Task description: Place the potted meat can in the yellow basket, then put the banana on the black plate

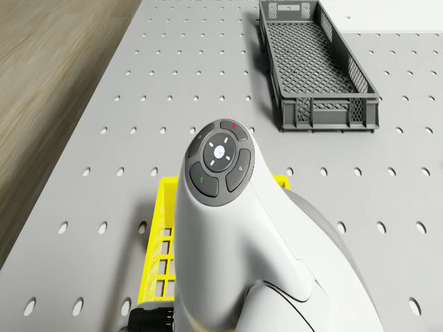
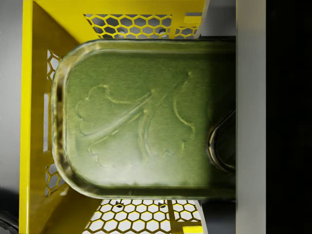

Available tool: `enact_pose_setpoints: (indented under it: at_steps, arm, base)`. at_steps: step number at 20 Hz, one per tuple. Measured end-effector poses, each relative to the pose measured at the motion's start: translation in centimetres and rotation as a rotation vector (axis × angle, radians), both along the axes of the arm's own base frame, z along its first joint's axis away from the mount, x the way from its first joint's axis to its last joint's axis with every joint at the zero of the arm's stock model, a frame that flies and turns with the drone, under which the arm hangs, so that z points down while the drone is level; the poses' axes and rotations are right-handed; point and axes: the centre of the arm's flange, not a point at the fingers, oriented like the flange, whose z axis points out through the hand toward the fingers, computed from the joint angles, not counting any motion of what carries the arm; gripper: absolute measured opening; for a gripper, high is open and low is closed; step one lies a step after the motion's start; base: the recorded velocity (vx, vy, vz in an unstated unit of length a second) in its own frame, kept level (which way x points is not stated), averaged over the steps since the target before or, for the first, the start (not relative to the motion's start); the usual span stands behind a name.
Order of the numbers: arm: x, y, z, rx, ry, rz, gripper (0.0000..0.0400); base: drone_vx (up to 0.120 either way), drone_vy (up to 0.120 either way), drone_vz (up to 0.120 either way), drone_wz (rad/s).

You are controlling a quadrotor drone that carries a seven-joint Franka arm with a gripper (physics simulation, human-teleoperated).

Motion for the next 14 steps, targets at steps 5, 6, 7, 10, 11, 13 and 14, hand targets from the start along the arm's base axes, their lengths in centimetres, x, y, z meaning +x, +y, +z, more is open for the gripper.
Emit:
enact_pose_setpoints:
  at_steps: [5, 6, 7, 10, 11, 13, 14]
  arm:
    - [0.0, 0.0, 0.5, 0.0, 0.0, 0.0, 0.0285]
    - [0.0, 0.0, 0.8, 0.0, 0.0, 0.001, 0.0285]
    - [0.0, 0.0, 1.1, 0.0, 0.0, 0.001, 0.0285]
    - [0.0, 0.0, 2.1, 0.0, 0.0, 0.001, 0.0285]
    - [0.0, 0.0, 2.5, 0.0, 0.0, 0.001, 0.0285]
    - [0.0, 0.0, 3.2, 0.001, 0.0, 0.001, 0.0302]
    - [0.0, 0.0, 3.5, 0.001, 0.0, 0.004, 0.033]
  base:
    - [0.024, 0.0, 0.0, 0.0]
    - [0.0, 0.0, 0.0, 0.0]
    - [0.0, 0.0, 0.0, 0.0]
    - [0.0, 0.0, 0.0, 0.0]
    - [0.0, 0.0, 0.0, 0.0]
    - [0.0, 0.0, 0.0, 0.0]
    - [0.0, 0.0, 0.0, 0.0]
